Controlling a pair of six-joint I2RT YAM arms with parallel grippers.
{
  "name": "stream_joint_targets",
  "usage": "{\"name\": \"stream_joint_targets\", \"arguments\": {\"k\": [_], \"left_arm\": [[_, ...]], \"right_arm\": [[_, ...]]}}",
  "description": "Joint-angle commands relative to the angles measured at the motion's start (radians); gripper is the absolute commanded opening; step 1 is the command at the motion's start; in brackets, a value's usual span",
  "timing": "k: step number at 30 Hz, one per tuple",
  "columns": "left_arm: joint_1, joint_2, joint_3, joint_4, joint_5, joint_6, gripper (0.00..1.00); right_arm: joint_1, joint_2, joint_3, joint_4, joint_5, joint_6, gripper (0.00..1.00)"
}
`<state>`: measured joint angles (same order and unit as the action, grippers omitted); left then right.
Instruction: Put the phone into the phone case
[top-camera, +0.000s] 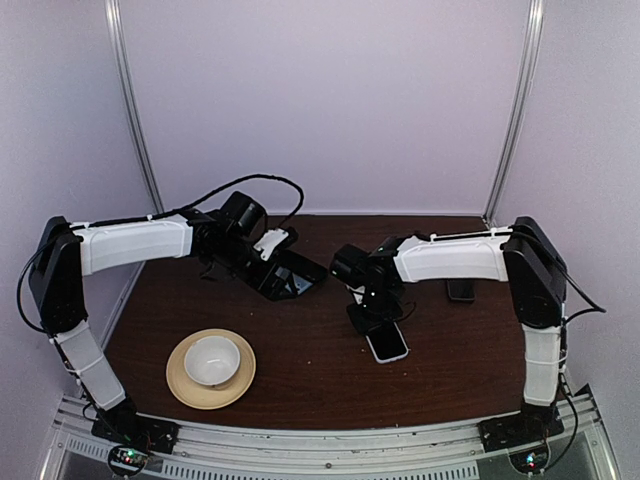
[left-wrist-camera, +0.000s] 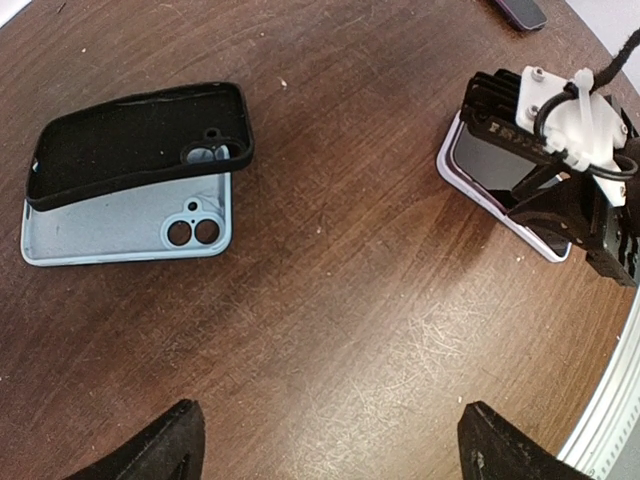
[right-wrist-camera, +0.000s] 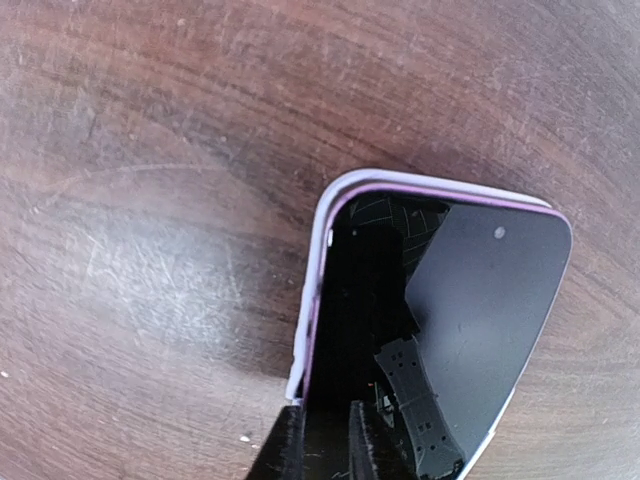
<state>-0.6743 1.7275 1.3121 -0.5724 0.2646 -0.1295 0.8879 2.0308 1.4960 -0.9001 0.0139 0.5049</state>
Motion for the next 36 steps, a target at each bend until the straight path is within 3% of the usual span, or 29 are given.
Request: {"name": "stream_joint_targets", "arguments": {"k": [1,16,21,24,26,30,36], "left_arm": [[-0.001,-0.003,0.012,0.007,-0.011,0.014,0.92],[-0.001,-0.004,0.013,0.003,-0.026,0.023,0.92],[-0.001,0.000,0.015,0.002,-0.024,0.024,0.92],[-0.001,0.000,0.015,0.002,-0.020,0.024,0.92],[-0.001,-0.004,0.012,0.001,-0.027,0.024,0.92],[0.000,-0.006,0.013,0.002,-0.027,0.025,0.92],[-0.001,-0.005,0.013,0.000,-0.023,0.025,0.92]], "right_arm": [[0.000,0.032,0.010,-0.005,-0.005,0.015,0.12],[0.013,0.131,-0.152,-0.086,0.083,0.087,0.02],[0.018,0.095,-0.098,-0.130,0.103,0.067,0.05],[0.017,0.018,-0.033,-0.157,0.132,0.043,0.18],[0.017,-0.036,-0.001,-0.170,0.159,0.030,0.38],[0.015,-0.139,0.006,-0.155,0.168,0.040,0.98],[-0.022,-0.182,-0.104,-0.089,0.069,0.102,0.99]]}}
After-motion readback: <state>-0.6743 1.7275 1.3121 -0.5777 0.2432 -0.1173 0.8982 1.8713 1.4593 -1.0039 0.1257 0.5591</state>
